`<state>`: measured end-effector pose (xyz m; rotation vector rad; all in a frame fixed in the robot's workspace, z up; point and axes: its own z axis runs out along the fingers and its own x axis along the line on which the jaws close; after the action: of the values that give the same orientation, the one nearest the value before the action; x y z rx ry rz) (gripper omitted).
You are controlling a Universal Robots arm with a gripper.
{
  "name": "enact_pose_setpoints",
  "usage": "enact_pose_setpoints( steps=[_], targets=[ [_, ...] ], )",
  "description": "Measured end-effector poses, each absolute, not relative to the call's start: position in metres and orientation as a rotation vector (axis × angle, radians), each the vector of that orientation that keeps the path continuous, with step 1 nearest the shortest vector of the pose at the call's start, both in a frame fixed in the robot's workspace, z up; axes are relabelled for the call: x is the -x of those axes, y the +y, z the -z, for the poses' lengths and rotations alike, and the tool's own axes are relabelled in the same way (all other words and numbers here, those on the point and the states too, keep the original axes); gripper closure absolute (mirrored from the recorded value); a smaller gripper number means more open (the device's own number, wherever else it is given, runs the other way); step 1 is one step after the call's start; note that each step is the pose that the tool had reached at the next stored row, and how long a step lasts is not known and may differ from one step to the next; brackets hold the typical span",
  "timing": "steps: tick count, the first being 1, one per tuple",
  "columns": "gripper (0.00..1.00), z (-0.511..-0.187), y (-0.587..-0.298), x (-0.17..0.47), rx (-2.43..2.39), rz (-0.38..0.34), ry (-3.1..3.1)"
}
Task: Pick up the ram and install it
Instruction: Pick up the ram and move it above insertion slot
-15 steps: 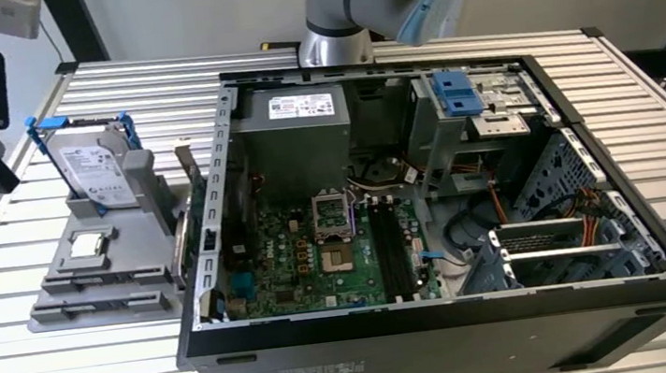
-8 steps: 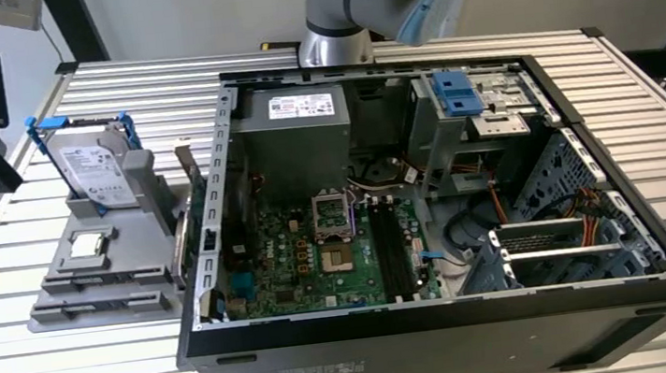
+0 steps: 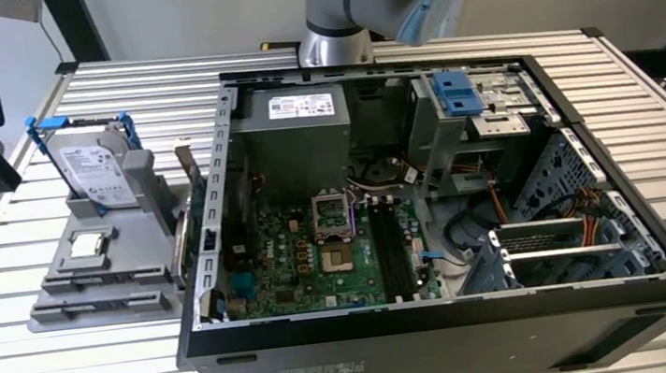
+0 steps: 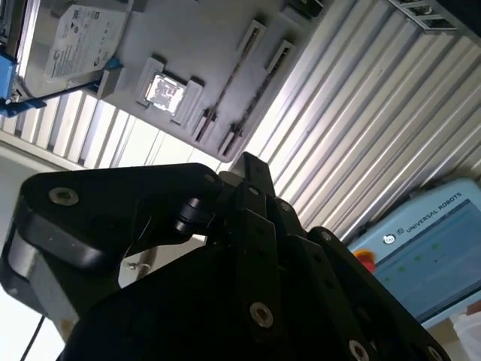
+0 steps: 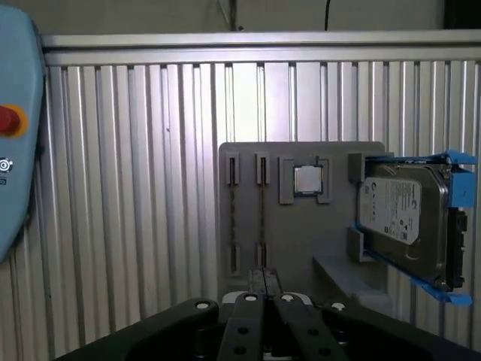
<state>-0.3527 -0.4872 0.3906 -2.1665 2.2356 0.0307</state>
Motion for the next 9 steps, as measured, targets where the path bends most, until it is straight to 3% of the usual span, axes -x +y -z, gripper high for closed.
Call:
enact_pose_setpoints(
  steps=[9],
  targets=[
    [1.0, -0.3907, -0.4872, 0.3527, 2.201, -0.036, 2.206]
  ],
)
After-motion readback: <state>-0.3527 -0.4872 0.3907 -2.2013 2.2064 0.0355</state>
